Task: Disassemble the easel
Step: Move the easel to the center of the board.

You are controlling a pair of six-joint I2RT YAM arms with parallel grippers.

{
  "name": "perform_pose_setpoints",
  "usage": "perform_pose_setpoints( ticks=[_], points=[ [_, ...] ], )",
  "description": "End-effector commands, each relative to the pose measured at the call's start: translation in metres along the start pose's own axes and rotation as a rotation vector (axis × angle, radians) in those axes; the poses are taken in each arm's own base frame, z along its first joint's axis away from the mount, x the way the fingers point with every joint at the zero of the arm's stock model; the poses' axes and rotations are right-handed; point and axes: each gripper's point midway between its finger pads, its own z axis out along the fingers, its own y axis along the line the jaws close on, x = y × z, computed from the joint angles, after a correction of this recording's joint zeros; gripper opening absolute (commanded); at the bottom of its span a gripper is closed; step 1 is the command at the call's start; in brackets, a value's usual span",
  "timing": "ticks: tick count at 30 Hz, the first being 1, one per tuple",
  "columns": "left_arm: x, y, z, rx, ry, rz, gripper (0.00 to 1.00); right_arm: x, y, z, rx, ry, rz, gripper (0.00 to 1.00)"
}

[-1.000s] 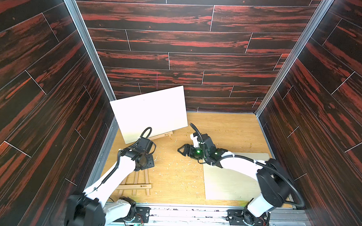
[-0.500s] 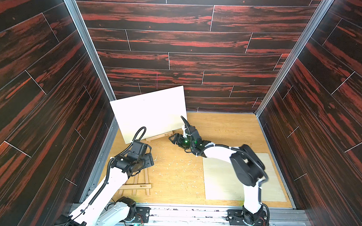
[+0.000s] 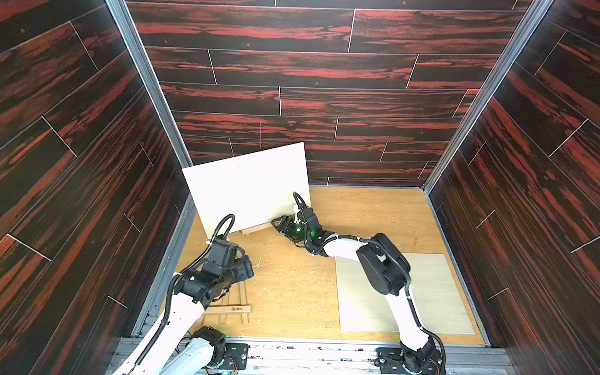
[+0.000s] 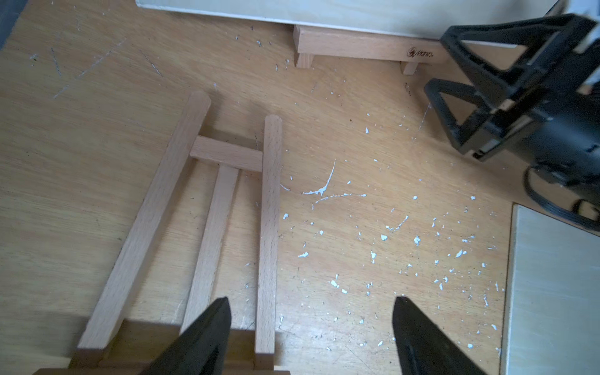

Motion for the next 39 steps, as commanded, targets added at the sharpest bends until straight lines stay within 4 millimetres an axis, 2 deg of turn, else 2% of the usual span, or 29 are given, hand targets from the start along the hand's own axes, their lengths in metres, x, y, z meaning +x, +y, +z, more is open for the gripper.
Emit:
perform_pose_setpoints(
  ticks=[1, 7, 19, 31, 39],
  points=[
    [0.002, 0.004, -0.003, 0.004, -0.012, -0.019, 0.84, -0.002, -0.022, 0.015, 0.000, -0.026, 0.071, 0.72],
    [0.002, 0.006, -0.004, 0.001, -0.023, -0.037, 0.85, -0.014, -0.035, 0.022, -0.021, -0.071, 0.111, 0.70],
    [0.000, 0.005, 0.004, -0.011, -0.017, -0.063, 0.86, -0.041, -0.049, 0.032, -0.033, -0.119, 0.156, 0.63],
    [-0.003, 0.004, 0.008, -0.017, -0.015, -0.074, 0.86, -0.045, -0.052, 0.037, -0.036, -0.120, 0.185, 0.40],
    [-0.002, 0.007, 0.008, -0.022, -0.018, -0.077, 0.86, -0.046, -0.056, 0.028, -0.034, -0.152, 0.207, 0.23]
  ],
)
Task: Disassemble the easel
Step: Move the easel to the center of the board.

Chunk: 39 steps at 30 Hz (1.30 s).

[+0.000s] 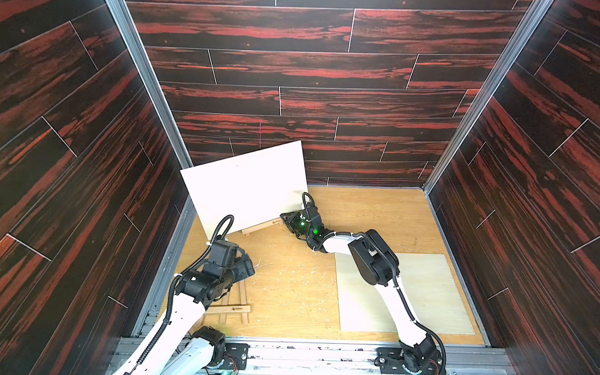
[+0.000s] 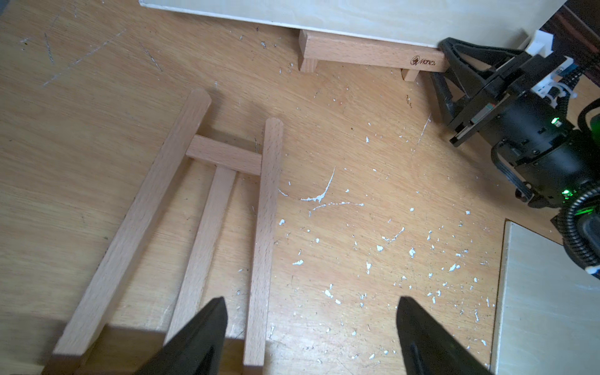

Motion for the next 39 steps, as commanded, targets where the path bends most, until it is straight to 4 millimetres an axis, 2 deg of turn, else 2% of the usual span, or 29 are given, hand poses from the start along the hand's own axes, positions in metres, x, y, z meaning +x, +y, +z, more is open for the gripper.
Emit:
perform_pose_setpoints(
  ticks=[1, 9, 15, 29, 35, 39],
  points=[
    [0.000, 0.005, -0.001, -0.020, -0.008, -0.015, 0.86, 0.000, -0.020, -0.002, 0.020, -0.026, -0.009, 0.21],
    [0.000, 0.006, -0.002, -0.018, -0.011, -0.017, 0.86, -0.007, -0.018, -0.029, 0.016, -0.084, 0.002, 0.17],
    [0.000, 0.005, -0.001, -0.015, -0.007, -0.016, 0.86, -0.012, -0.024, -0.062, 0.018, -0.129, 0.021, 0.17],
    [-0.002, -0.004, 0.008, 0.012, 0.003, -0.022, 0.86, -0.020, -0.072, -0.165, 0.121, -0.215, 0.058, 0.17],
    [-0.008, -0.008, 0.010, 0.010, -0.002, -0.006, 0.87, -0.014, -0.087, -0.198, 0.151, -0.225, 0.076, 0.17],
    [-0.012, -0.010, 0.010, 0.009, -0.006, 0.009, 0.87, -0.012, -0.096, -0.213, 0.165, -0.232, 0.090, 0.17]
  ],
)
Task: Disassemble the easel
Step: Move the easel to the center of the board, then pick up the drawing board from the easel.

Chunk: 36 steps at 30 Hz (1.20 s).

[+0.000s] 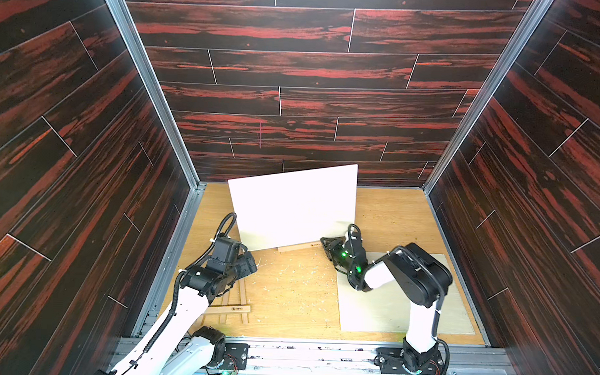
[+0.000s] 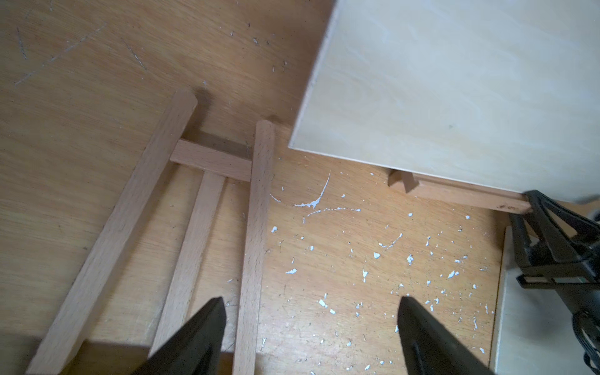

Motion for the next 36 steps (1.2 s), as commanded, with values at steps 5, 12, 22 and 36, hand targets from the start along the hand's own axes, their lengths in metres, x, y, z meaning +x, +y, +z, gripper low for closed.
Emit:
perform_pose_setpoints(
  ticks=[5, 12, 22, 36],
  points=[
    [-0.014, -0.006, -0.004, 0.001, -0.029, 0.036, 0.87, -0.010, -0.027, -0.015, 0.078, -0.035, -0.035, 0.17],
    [-0.027, -0.004, -0.010, -0.016, -0.073, 0.103, 0.91, -0.011, -0.016, -0.013, 0.050, -0.005, -0.055, 0.35],
    [-0.068, 0.007, -0.006, 0.035, -0.164, 0.106, 0.95, -0.004, 0.004, -0.037, 0.098, 0.069, -0.171, 0.57],
    [-0.102, -0.005, 0.002, 0.217, -0.178, 0.206, 0.92, 0.022, 0.024, -0.067, 0.112, 0.260, -0.390, 0.62]
  ],
)
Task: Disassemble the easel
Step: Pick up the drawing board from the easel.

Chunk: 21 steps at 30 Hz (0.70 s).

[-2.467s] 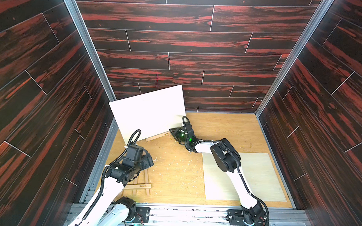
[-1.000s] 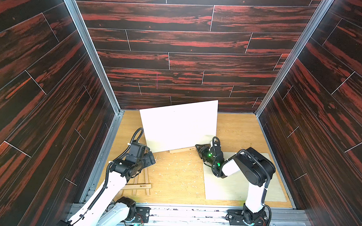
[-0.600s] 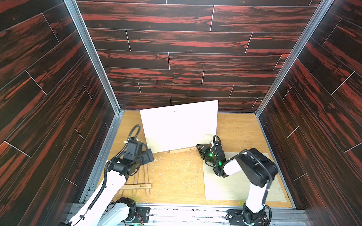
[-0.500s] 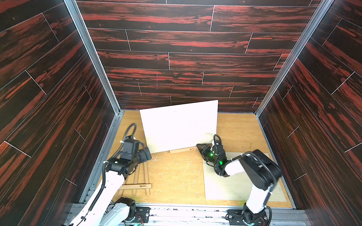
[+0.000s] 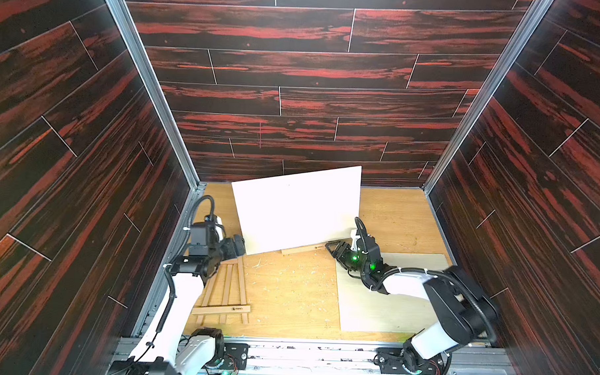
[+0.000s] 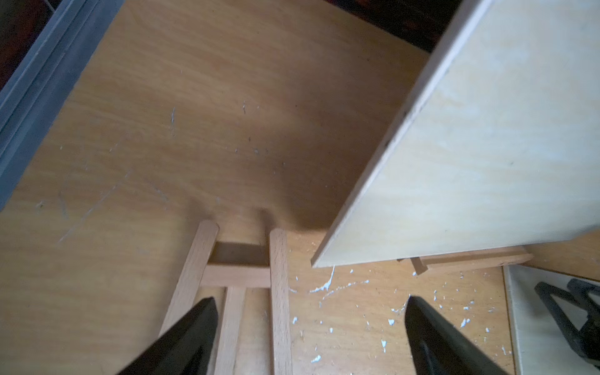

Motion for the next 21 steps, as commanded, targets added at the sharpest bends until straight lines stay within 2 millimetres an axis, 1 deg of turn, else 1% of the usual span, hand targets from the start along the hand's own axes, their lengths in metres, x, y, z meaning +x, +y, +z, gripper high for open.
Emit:
perform_pose_setpoints(
  ticks=[1, 4, 7, 9, 12, 13, 15, 17, 19, 20, 21],
  points=[
    [-0.021, -0.017, 0.000, 0.126, -0.036, 0.060, 0.90, 0.008, 0.011, -0.010, 0.005, 0.075, -0.121, 0.63],
    [-0.030, -0.023, 0.006, 0.192, -0.037, 0.075, 0.86, 0.010, 0.016, -0.015, -0.004, 0.105, -0.186, 0.65],
    [-0.036, -0.032, 0.011, 0.248, -0.023, 0.145, 0.84, 0.009, 0.020, -0.021, -0.050, 0.135, -0.199, 0.66],
    [-0.036, -0.039, 0.014, 0.292, -0.006, 0.199, 0.84, 0.010, 0.024, -0.024, -0.112, 0.172, -0.192, 0.66],
    [-0.034, -0.047, 0.023, 0.366, 0.020, 0.267, 0.83, 0.008, 0.030, -0.029, -0.194, 0.215, -0.196, 0.66],
    [-0.032, -0.050, 0.027, 0.398, 0.025, 0.295, 0.81, 0.006, 0.032, -0.031, -0.217, 0.224, -0.203, 0.66],
    [-0.030, -0.054, 0.032, 0.450, 0.032, 0.332, 0.80, 0.003, 0.034, -0.035, -0.248, 0.238, -0.220, 0.67],
    [-0.034, -0.057, 0.037, 0.486, 0.012, 0.350, 0.79, -0.002, 0.035, -0.039, -0.276, 0.245, -0.238, 0.67],
    [-0.040, -0.055, 0.042, 0.489, -0.004, 0.358, 0.79, -0.007, 0.035, -0.043, -0.300, 0.245, -0.252, 0.81],
    [-0.043, -0.053, 0.046, 0.494, -0.009, 0.356, 0.79, -0.011, 0.034, -0.044, -0.306, 0.239, -0.258, 0.84],
    [-0.046, -0.052, 0.047, 0.503, -0.016, 0.352, 0.79, -0.014, 0.033, -0.046, -0.311, 0.232, -0.266, 0.85]
  ],
)
